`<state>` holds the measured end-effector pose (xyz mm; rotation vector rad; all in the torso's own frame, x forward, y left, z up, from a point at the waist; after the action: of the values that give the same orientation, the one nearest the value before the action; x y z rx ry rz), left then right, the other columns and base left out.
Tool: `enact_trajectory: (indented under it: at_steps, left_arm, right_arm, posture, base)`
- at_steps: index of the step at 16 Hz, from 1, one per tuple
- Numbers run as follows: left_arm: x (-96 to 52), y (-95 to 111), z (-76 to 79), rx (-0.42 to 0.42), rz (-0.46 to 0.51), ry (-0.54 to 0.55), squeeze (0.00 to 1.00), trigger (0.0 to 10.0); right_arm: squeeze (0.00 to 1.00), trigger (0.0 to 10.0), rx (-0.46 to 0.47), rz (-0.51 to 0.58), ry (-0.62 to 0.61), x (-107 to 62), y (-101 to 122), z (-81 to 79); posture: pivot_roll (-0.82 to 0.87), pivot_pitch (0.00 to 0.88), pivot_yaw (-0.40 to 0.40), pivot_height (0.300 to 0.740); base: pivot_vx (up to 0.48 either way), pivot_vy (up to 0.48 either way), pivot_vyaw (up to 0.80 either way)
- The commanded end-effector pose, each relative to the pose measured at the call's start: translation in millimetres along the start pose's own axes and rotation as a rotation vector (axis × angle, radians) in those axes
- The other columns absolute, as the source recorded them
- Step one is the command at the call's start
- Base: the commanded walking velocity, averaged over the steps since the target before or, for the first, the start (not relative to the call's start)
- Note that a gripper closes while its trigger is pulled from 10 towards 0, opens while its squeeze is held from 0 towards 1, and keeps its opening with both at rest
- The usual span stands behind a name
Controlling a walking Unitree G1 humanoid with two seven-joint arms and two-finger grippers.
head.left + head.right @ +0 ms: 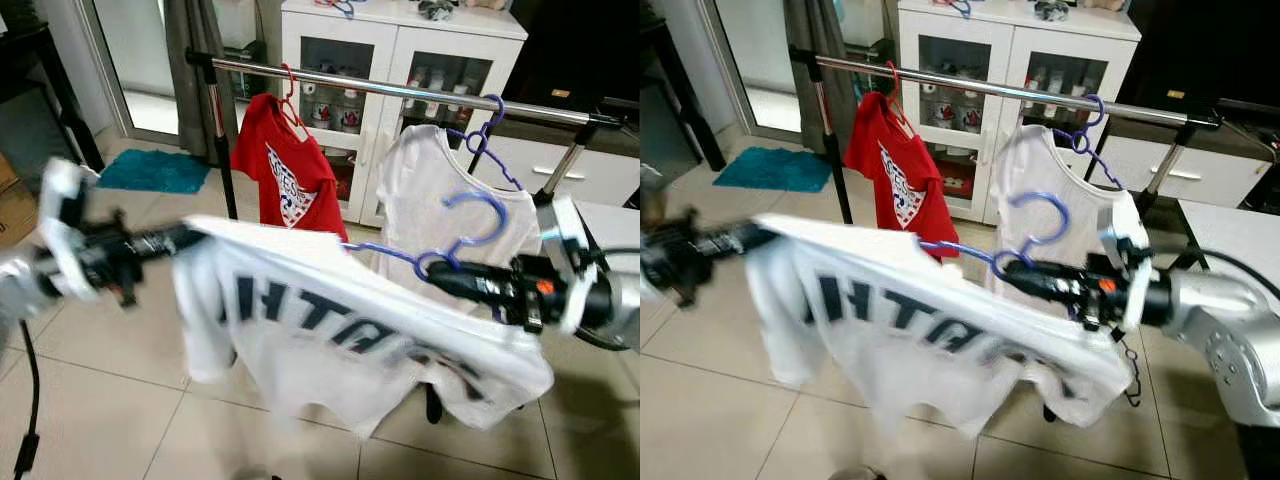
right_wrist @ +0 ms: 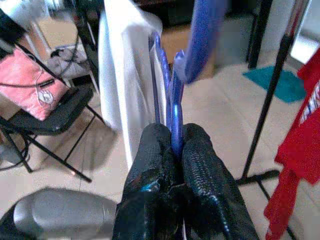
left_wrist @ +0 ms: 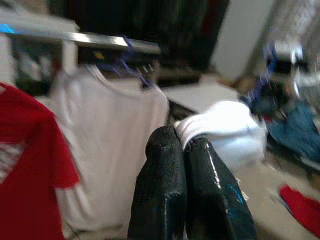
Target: Hang hanger
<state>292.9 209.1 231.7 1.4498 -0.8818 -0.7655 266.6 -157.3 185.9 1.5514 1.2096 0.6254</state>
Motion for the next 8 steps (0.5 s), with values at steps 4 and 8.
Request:
enact_trajectory:
  at_steps: [4, 8]
  left_arm:
    - [-22.6, 36.7, -58.9, 0.137, 0.153, 0.396, 0.00, 0.0]
    - [-54.3, 5.5, -119.6, 0.205, -0.036, 0.868, 0.00, 0.0]
  right_arm:
    - [0.00, 10.0, 0.010, 0.059, -0.034, -10.1, 8.8, 3.8]
    - [0.00, 10.0, 0.038, 0.183, 0.029, -13.3, 27.4, -6.6]
  posture:
    - [0.07, 0.000, -0.024, 0.740]
    - [0.07, 0.000, -0.028, 0.740]
  base:
    - [0.000, 0.000, 0.00]
    - [0.000, 0.000, 0.00]
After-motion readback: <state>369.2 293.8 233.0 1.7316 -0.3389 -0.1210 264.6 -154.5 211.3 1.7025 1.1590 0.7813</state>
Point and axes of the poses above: a point about 5 cm out from each wrist's last joint towards the gripper, its own x axis pointing out of the wrist towards the gripper, its own y axis along the axis of the wrist's last joint, z = x × y, the point moved 6 cm from there along x, pointing out of the wrist towards the gripper, and after that the axes turned 14 degrees about x, right-handed, at the moved point
